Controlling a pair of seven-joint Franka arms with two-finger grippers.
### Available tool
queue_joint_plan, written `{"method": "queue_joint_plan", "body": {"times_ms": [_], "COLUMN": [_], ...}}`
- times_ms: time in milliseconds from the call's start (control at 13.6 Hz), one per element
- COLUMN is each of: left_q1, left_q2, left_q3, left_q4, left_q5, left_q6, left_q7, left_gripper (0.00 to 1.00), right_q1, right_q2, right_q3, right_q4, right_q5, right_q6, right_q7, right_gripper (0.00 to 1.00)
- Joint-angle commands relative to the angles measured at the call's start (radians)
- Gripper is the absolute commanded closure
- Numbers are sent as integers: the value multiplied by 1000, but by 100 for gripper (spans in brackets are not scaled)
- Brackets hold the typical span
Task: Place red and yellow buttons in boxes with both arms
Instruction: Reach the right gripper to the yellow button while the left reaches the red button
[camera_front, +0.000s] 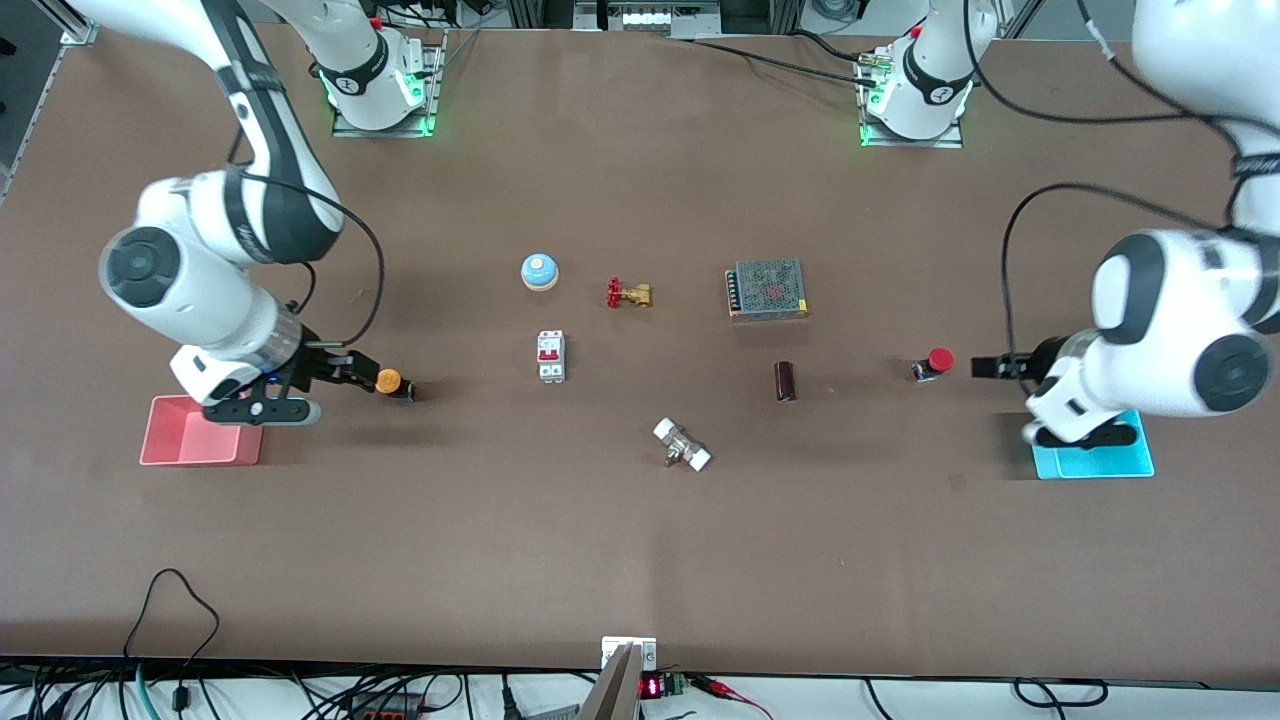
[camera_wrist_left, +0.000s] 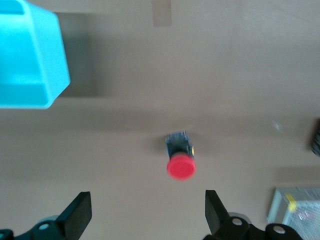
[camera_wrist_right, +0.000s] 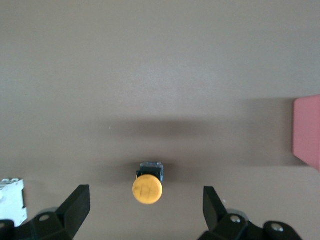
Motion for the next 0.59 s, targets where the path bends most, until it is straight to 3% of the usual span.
{"method": "queue_joint_plan", "body": {"times_ms": [0,221,515], "left_q1": [-3,-3,-20], "left_q2": [-8,44,44], "left_q3": [-2,-2,-6], "left_q4": [-77,-79,-138], "left_q5": [-1,-81,-84], "left_q6": [84,124,182], "left_q7": [-13,-13,-15], "left_gripper": [0,0,0], "right_q1": [10,39,58], "right_q2": [22,75,108], "right_q3": [0,-8,-8], "right_q4": [-25,-25,-35], "right_q5": [5,6,3], "right_q6": [94,152,160], "right_q7": [19,17,16], "right_gripper": [0,0,0]}}
